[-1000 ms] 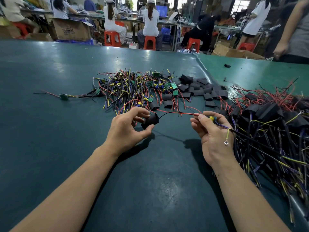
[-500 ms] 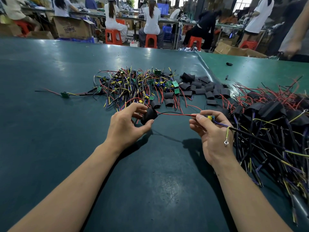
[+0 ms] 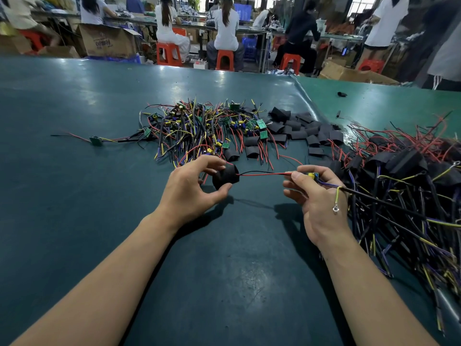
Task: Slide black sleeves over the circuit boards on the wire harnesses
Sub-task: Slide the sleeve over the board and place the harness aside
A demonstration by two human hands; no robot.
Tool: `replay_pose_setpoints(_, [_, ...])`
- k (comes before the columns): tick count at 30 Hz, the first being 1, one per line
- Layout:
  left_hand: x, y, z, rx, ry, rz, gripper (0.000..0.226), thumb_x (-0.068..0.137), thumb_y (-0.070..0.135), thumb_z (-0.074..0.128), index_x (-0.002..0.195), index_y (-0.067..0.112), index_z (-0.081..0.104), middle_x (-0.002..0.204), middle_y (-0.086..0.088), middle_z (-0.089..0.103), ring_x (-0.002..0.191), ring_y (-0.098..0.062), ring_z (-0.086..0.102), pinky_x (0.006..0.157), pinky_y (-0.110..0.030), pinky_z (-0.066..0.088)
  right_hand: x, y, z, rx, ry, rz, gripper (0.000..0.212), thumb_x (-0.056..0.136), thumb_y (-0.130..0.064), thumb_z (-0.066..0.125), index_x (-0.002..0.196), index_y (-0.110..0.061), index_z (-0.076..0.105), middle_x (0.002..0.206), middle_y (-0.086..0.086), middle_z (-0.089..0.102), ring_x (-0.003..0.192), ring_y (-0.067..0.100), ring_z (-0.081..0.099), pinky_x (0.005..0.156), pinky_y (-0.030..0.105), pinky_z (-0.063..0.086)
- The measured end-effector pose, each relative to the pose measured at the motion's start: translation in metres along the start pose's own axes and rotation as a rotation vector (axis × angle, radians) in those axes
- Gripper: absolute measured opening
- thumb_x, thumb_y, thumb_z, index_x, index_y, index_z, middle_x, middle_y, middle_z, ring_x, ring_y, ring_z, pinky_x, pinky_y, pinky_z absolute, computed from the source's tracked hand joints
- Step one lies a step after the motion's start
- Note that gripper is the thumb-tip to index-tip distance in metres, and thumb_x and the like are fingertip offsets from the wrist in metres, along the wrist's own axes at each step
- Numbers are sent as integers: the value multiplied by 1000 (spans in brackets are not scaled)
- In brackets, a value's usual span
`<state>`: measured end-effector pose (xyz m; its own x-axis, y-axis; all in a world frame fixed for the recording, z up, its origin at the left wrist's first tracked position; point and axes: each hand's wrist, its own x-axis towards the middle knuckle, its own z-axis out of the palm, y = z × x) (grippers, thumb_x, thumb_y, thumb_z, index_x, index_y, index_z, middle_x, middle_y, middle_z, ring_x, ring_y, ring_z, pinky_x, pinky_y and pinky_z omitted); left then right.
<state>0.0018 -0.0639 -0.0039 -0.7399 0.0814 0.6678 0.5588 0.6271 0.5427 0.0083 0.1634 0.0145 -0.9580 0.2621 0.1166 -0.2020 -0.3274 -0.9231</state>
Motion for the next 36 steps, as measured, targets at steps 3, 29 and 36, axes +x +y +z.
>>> replay_pose_setpoints(3, [0,3,0,67,-49,105,40,72,16,85,108,12,68,99,2,71,90,-17,67,80,-38,53,-2,0,1,-29,-103,49,13,82,2,71,90,-7,66,79,12,74,65,24,71,58,26,55])
replay_pose_setpoints(29, [0,24,7,56,-48,261,29,75,15,81,100,6,71,91,-2,71,81,-22,67,75,-42,54,-9,15,15,18,-282,89,13,72,-14,73,84,-10,67,75,5,70,68,18,68,64,25,56])
replay_pose_setpoints(36, [1,25,9,59,-51,284,25,76,14,80,96,5,71,90,-3,70,82,-25,67,75,-44,54,-12,13,16,-149,-227,72,10,80,-7,75,78,-10,66,65,3,68,58,15,64,56,24,53])
